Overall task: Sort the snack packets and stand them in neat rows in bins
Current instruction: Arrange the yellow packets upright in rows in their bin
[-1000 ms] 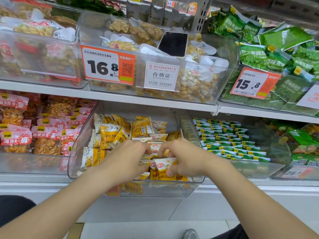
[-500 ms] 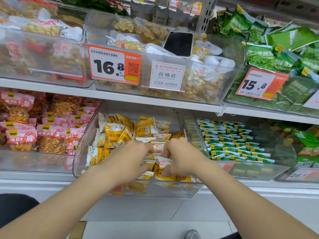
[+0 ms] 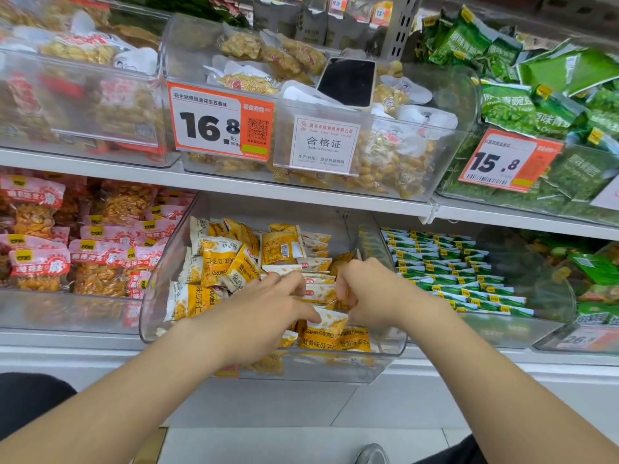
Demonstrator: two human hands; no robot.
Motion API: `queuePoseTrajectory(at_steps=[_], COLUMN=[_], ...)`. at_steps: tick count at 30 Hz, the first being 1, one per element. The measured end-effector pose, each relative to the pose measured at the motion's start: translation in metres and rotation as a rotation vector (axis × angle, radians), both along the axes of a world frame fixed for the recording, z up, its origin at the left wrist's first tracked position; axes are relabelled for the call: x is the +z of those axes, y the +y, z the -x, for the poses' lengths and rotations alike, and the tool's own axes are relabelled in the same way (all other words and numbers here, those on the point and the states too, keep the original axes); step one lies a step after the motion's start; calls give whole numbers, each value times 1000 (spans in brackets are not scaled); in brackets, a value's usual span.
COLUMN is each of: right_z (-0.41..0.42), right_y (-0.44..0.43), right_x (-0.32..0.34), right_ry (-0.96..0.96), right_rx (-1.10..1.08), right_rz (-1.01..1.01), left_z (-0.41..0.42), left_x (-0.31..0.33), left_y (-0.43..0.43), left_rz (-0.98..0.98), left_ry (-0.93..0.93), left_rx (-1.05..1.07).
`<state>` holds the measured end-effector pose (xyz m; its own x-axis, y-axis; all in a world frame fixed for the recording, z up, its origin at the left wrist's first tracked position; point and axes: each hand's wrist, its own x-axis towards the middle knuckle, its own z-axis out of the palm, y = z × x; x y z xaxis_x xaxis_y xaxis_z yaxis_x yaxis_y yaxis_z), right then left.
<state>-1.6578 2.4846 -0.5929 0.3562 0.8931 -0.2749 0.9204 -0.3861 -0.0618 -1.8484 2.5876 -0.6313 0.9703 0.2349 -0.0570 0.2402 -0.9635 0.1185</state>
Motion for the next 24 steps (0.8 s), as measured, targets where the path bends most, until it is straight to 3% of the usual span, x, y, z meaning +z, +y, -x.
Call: queuePoseTrajectory(at_steps=[6, 9, 14, 21, 24], right_z=[22, 27, 29, 27, 23], right_y=[3, 1, -4, -33, -40], right_x=[-4, -4, 2, 34, 39], right_ry=[-78, -93, -96, -324, -252], right_rx=[-9, 5, -98, -39, -24], right_rz=[279, 284, 144, -86, -176], left_z=[3, 5, 6, 7, 6], left_x=[-4, -5, -7, -4, 1], left_y=[3, 4, 4, 3, 0], left_rz=[33, 49, 48, 105, 150], left_ry=[-27, -33, -29, -62, -119], left_rx=[-9, -2, 1, 17, 37])
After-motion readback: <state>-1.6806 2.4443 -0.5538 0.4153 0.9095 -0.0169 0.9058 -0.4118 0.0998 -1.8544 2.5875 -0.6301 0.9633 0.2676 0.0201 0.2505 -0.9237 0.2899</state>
